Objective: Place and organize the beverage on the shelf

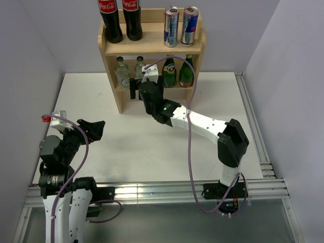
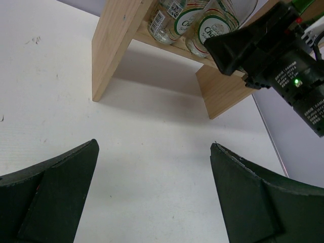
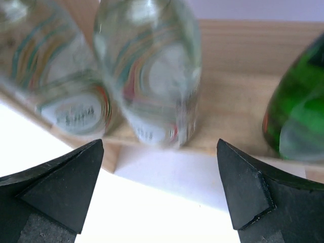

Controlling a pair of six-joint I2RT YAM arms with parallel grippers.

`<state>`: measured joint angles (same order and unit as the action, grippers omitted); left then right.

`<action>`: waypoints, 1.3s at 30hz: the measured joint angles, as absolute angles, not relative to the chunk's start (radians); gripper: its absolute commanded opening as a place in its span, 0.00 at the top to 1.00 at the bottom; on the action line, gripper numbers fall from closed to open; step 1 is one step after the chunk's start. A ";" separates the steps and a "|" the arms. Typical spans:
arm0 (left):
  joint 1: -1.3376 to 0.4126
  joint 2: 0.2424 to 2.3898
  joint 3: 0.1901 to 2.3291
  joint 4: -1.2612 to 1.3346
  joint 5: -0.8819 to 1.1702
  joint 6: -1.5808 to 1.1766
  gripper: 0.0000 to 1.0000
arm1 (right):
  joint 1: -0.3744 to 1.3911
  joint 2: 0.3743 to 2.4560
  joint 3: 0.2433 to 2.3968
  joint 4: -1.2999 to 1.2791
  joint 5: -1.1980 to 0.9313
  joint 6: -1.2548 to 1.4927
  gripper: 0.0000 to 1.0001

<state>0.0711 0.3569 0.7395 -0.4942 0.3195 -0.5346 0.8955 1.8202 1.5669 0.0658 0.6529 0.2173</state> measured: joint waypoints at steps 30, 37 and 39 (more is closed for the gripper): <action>0.075 0.356 0.739 -0.494 0.319 -0.535 0.01 | 1.720 0.751 1.120 -0.432 1.375 0.545 0.00; 0.075 0.356 0.739 -0.494 0.319 -0.535 0.01 | 1.755 0.730 1.087 -0.466 1.407 0.545 0.00; 0.075 0.356 0.739 -0.494 0.319 -0.535 0.01 | 1.757 0.734 1.085 -0.474 1.407 0.543 0.00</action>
<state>0.0750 0.3561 0.7395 -0.4942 0.3195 -0.5346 1.7573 0.7341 1.0851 -0.4740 1.4071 0.5434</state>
